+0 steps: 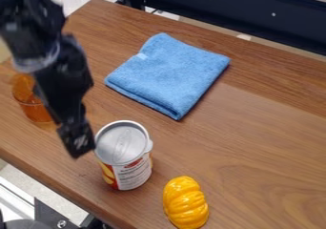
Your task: Move a can next to a blue cloth on the right side
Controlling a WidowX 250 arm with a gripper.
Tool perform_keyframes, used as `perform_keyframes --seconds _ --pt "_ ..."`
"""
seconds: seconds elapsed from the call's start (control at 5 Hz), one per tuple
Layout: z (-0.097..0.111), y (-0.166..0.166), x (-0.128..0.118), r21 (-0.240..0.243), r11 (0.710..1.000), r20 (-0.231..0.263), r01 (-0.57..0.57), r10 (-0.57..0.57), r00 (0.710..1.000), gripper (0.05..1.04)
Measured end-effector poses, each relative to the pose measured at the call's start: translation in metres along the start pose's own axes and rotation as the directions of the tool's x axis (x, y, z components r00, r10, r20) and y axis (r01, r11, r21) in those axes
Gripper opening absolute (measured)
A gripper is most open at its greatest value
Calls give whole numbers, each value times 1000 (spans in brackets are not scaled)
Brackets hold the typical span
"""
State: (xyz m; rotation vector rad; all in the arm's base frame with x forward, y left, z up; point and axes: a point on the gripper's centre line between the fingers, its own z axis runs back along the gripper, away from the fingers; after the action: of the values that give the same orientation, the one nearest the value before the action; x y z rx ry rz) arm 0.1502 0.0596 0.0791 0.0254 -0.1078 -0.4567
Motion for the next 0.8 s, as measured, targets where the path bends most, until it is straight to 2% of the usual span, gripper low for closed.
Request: perform_keyframes --seconds 0.2,0.6,0.8 --pt "-8 -2 -5 -12 998 -42 57 -58 997 999" --pt "-37 -8 -4 58 996 -90 73 -68 994 999" --pt "-47 -14 -3 9 995 -108 97 -95 990 999"
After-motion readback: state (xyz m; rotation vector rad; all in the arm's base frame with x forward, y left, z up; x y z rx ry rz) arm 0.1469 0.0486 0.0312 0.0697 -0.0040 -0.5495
